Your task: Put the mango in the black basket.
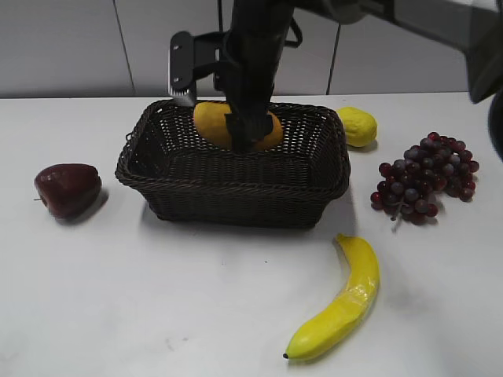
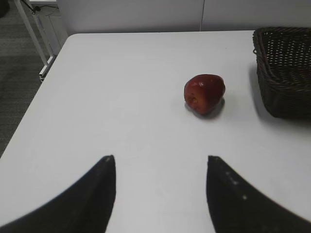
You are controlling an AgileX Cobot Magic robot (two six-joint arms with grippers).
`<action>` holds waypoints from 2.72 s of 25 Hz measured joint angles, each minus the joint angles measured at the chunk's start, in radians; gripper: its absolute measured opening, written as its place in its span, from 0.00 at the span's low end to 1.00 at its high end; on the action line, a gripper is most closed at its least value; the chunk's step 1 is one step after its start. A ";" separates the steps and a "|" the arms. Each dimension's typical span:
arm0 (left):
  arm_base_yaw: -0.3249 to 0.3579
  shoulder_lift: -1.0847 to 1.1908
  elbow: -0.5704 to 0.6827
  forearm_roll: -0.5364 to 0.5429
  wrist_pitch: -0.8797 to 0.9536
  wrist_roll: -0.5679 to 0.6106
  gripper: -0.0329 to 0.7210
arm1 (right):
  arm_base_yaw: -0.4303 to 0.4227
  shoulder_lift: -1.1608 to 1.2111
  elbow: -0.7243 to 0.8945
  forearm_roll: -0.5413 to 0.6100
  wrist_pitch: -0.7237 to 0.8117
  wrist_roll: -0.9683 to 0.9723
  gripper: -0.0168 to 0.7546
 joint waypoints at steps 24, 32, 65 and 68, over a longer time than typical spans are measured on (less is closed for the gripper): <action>0.000 0.000 0.000 0.000 0.000 0.000 0.64 | 0.002 0.050 -0.002 -0.030 0.034 0.020 0.82; 0.000 0.000 0.000 0.000 0.000 0.000 0.64 | -0.100 -0.262 -0.003 -0.048 0.067 0.538 0.79; 0.000 0.000 0.000 0.000 0.000 0.000 0.64 | -0.606 -1.470 1.508 0.083 -0.104 1.027 0.79; 0.000 0.000 0.000 0.000 0.000 0.000 0.64 | -0.606 -1.580 1.587 0.079 -0.106 1.028 0.79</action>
